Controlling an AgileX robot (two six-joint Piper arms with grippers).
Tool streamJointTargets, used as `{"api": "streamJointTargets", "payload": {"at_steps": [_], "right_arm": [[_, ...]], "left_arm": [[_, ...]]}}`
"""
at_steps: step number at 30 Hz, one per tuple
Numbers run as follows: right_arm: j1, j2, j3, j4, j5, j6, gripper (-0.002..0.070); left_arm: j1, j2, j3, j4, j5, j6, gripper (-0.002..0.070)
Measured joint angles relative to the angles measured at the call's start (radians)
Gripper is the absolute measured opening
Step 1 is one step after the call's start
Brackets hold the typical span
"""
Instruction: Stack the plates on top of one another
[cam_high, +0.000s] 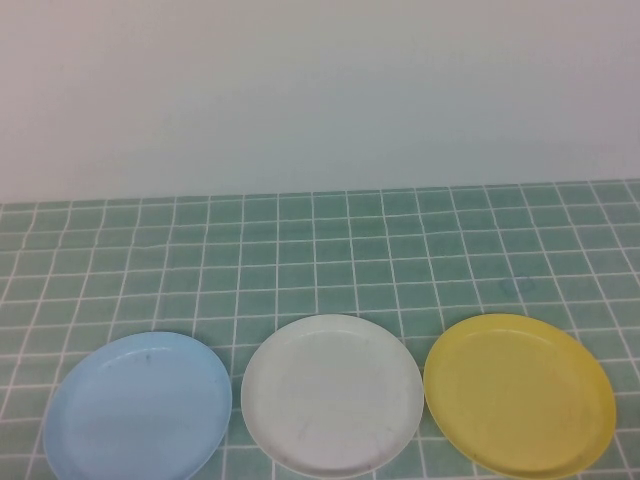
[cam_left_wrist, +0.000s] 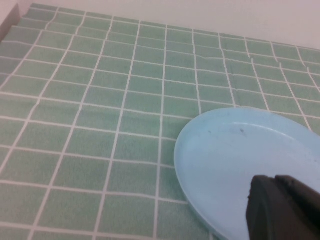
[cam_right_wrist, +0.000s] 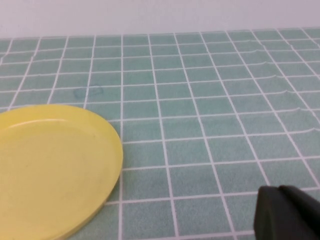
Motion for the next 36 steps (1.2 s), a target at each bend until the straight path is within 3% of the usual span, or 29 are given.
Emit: {"api": "streamJointTargets", "payload": {"at_steps": [36], "right_arm": [[0.076, 0.000, 0.000, 0.000, 0.000, 0.000, -0.0002]], "left_arm": [[-0.027, 0.000, 0.000, 0.000, 0.000, 0.000, 0.0000]]}}
